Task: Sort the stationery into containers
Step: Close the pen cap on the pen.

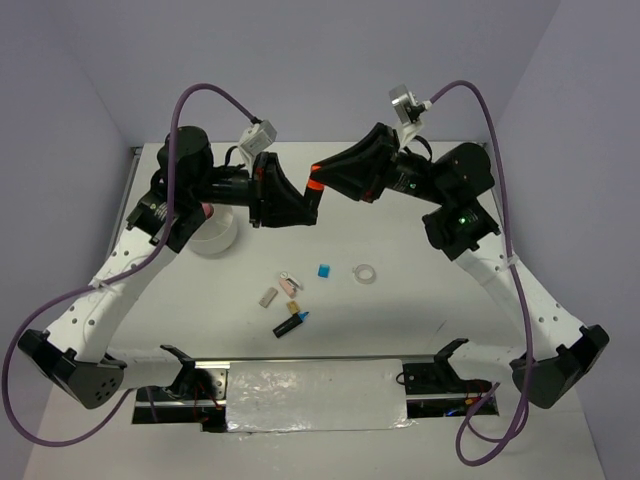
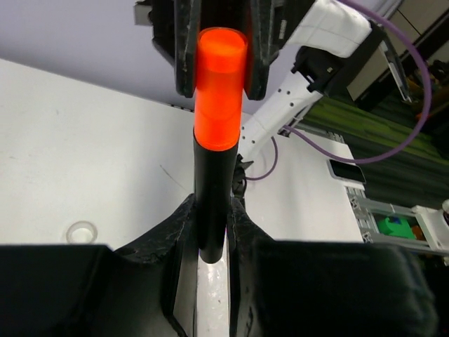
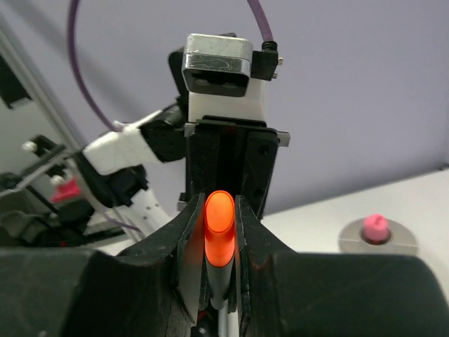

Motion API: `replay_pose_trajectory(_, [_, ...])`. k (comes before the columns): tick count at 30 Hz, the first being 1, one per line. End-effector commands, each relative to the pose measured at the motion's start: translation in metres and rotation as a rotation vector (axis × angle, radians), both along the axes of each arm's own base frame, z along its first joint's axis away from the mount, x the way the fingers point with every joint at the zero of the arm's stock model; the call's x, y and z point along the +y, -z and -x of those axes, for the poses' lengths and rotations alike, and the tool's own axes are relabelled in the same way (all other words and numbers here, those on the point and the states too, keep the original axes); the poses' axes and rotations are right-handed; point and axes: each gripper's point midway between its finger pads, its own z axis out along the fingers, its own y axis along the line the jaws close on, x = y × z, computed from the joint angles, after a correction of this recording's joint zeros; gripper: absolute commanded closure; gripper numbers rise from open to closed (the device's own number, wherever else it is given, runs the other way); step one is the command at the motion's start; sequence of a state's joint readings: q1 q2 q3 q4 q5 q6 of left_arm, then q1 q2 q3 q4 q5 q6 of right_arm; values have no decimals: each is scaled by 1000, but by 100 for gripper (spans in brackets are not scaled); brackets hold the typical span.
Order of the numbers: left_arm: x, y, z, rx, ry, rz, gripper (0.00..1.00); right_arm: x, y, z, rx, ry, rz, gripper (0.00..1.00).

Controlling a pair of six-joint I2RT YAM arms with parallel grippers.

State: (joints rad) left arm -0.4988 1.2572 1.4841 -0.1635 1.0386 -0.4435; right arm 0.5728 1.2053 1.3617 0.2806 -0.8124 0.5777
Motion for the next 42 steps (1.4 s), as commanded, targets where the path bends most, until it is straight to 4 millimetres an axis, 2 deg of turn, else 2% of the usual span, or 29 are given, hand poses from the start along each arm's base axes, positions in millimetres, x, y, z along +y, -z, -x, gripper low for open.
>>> replay_pose_trajectory(1, [23,-118,1,-466,-155,289,100,7,82,69,301,-447,218,100])
replay_pose_trajectory(9, [27,-130,11,-521,-148,315,100,8,94,91,380,-533,268,100])
replay_pose_trajectory(14, [30,-139,10,-544,-165,324,100,31,125,115,436,-588,344,100])
replay_pose_trajectory(15, [29,-135,7,-540,-166,303,100,33,127,119,431,-599,347,100])
replay_pose_trajectory(17, [27,-125,5,-525,-153,270,100,35,121,113,400,-542,321,100])
replay_pose_trajectory(18, [24,-109,3,-494,-128,232,100,34,109,110,343,-505,306,100])
replay_pose_trajectory(19, [22,-98,3,-470,-112,214,100,34,101,104,318,-451,295,100])
replay_pose_trajectory(20, [22,-90,5,-449,-96,200,100,38,95,85,313,-327,281,100])
replay_pose_trajectory(21, [22,-81,6,-430,-90,186,100,35,83,79,310,-260,297,100])
replay_pose_trajectory(22, [23,-65,8,-394,-90,165,100,34,86,68,280,-188,318,100])
replay_pose_trajectory(23, [24,-58,9,-377,-97,157,100,33,83,64,253,-155,325,100])
replay_pose_trajectory(24, [24,-44,6,-347,-110,138,100,31,75,61,200,-131,320,100])
replay_pose_trajectory(26, [30,-40,9,-344,-146,136,100,31,80,59,202,-143,350,100])
replay_pose_trajectory(27, [30,-35,10,-333,-148,127,100,31,78,59,183,-150,355,98])
replay_pose_trajectory(30, [31,-31,11,-311,-147,108,100,33,81,59,183,-166,374,78])
replay_pose_trajectory(31, [31,-32,14,-319,-132,109,100,33,80,59,178,-167,375,75])
replay_pose_trajectory(32, [31,-23,13,-290,-132,80,100,33,78,59,169,-166,369,74])
replay_pose_trajectory(35, [33,-23,16,-288,-128,65,100,31,74,56,151,-153,365,73])
replay_pose_trajectory(40, [35,-16,19,-271,-138,43,100,32,75,56,148,-168,371,58])
replay_pose_trajectory(42, [36,-15,20,-266,-139,38,100,30,76,55,145,-162,368,55])
